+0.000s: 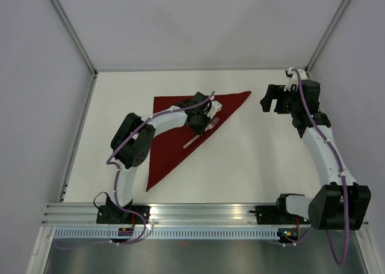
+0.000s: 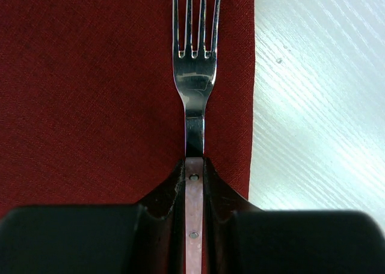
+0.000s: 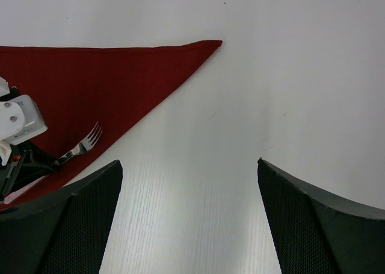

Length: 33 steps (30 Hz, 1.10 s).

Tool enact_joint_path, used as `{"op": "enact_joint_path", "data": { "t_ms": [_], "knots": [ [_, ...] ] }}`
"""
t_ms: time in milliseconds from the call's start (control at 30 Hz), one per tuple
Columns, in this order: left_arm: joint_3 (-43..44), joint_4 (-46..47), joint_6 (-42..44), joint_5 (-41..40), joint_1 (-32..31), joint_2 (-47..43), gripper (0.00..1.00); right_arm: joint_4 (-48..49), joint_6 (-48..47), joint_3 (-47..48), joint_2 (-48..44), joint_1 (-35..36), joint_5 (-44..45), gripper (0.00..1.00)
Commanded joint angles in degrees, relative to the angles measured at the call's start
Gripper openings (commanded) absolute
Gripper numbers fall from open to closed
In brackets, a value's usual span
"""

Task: Fold the napkin, place the utensils inside, and roll it up
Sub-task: Place the knife on the napkin.

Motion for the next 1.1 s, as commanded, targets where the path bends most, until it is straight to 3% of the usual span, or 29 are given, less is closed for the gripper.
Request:
{"op": "enact_joint_path", "data": {
  "t_ms": [0, 1067],
  "knots": [
    [2.4, 1.9, -3.2, -0.2, -0.1, 0.6, 0.02, 1.1, -0.3, 0.0, 0.3, 0.3, 0.9, 0.98],
    [-0.1, 3.9, -5.2, 0.7, -0.5, -0.6, 0.02, 1.1, -0.6, 0.0, 0.6, 0.3, 0.9, 0.98]
  ]
}}
